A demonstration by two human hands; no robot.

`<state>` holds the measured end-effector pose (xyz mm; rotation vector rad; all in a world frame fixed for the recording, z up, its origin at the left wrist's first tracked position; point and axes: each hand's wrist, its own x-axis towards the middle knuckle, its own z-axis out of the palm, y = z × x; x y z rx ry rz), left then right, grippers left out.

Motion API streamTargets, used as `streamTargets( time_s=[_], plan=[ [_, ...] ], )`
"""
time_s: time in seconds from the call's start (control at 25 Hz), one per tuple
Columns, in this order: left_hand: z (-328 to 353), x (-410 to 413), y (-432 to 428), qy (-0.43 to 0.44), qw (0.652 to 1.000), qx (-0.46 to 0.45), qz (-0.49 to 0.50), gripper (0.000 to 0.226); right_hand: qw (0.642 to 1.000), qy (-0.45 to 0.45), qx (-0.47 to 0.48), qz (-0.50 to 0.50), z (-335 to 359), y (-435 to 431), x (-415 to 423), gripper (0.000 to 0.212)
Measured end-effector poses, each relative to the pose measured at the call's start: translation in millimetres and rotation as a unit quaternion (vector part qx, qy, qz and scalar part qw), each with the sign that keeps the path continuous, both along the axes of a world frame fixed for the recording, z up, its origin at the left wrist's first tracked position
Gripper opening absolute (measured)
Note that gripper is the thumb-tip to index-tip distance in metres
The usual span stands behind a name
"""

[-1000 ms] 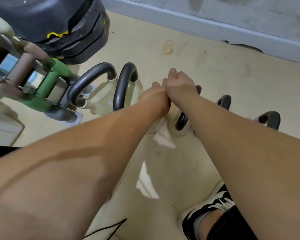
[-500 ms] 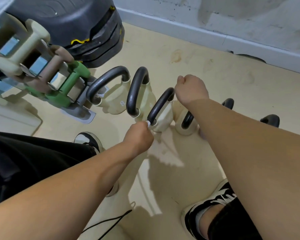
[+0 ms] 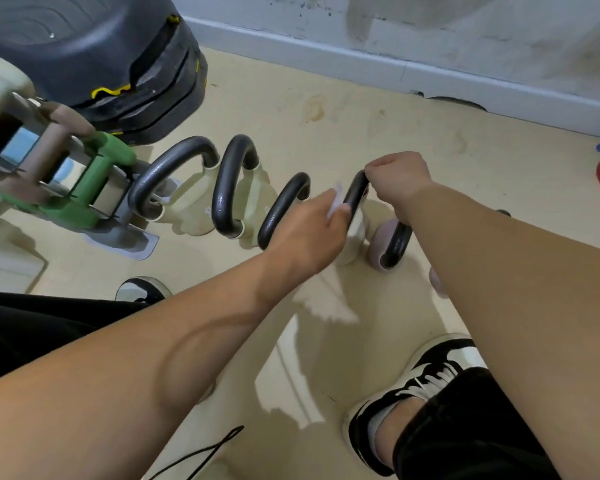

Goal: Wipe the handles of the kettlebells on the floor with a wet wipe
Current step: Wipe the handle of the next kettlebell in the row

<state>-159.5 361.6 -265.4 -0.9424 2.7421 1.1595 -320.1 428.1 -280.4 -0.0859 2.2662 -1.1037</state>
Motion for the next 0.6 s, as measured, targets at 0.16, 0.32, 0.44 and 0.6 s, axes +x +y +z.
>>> streamTargets(
  time_s=[0.16, 0.32, 0.44, 0.6],
  plan=[
    [-17, -7, 26, 0.016, 1.0, 0.022, 0.002, 0.04, 0.999, -0.032, -0.008, -0.021, -11, -2, -13, 0.028],
    [-49, -7, 12, 0.07, 0.991, 0.081, 0.081, 0.043, 0.998, -0.043, -0.029, -0.037, -17, -1, -11, 0.01],
    [-47, -15, 19, 0.041, 0.994, 0.078, 0.065, 0.045, 0.993, -0.087, -0.053, -0.064, -14, -5, -11, 0.017],
    [-42, -80, 0, -0.078, 0.997, -0.022, -0.012, 0.028, 0.987, -0.114, -0.033, -0.104, -2, -13, -18, 0.009]
  ],
)
